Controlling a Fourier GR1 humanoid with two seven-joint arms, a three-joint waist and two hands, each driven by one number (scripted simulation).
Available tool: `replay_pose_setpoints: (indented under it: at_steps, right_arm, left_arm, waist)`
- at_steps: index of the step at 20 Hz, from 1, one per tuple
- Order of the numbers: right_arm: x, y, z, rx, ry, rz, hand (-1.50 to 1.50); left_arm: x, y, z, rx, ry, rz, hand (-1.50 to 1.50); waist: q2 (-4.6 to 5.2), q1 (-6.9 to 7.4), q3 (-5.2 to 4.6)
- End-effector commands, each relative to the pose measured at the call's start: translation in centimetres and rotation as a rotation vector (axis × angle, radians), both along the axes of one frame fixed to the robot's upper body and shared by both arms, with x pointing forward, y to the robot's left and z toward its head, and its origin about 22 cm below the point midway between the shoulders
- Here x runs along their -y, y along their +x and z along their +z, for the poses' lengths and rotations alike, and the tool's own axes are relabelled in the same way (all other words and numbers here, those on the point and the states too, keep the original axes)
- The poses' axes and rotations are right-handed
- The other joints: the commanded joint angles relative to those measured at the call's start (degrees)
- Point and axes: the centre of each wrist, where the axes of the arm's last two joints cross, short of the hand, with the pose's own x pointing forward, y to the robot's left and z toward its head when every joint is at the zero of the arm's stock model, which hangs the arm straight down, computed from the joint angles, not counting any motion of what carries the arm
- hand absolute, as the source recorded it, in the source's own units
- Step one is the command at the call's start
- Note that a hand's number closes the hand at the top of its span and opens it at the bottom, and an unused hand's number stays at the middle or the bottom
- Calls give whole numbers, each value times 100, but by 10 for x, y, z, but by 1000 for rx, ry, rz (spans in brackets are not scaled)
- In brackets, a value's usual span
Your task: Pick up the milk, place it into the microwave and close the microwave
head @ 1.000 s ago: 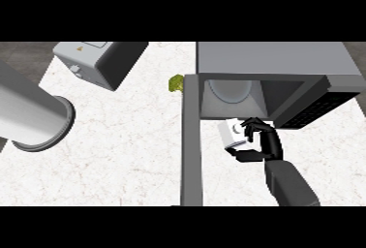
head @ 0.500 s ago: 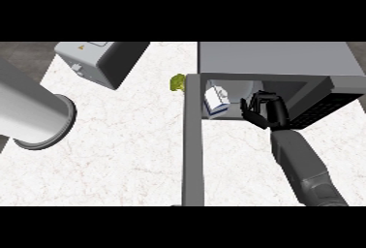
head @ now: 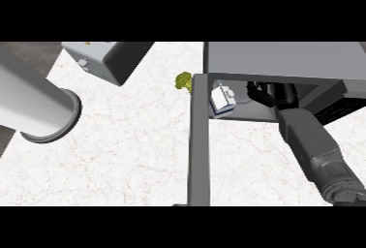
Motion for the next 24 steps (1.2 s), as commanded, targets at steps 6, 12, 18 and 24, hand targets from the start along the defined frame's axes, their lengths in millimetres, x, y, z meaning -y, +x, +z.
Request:
replay_pose_setpoints:
  at_steps: [6, 12, 18, 24]
  right_arm:
    - [20, 25, 49, 46, -186, -169, 150]
    - [18, 23, 44, 40, -216, -238, 150]
    - [47, 26, 64, 64, -209, -315, 150]
    - [54, 27, 69, 65, -228, -337, 150]
  left_arm:
    - [0, 16, 2, 11, -5, -31, -150]
    - [-4, 23, 10, 27, 4, -53, -150]
    - [-3, 30, 14, 66, 25, -61, -150]
    - [-1, 36, 13, 44, 13, -68, -150]
  waist:
    - [138, 225, 1]
    - [206, 358, 14]
    - [299, 444, 24]
    - [320, 492, 27]
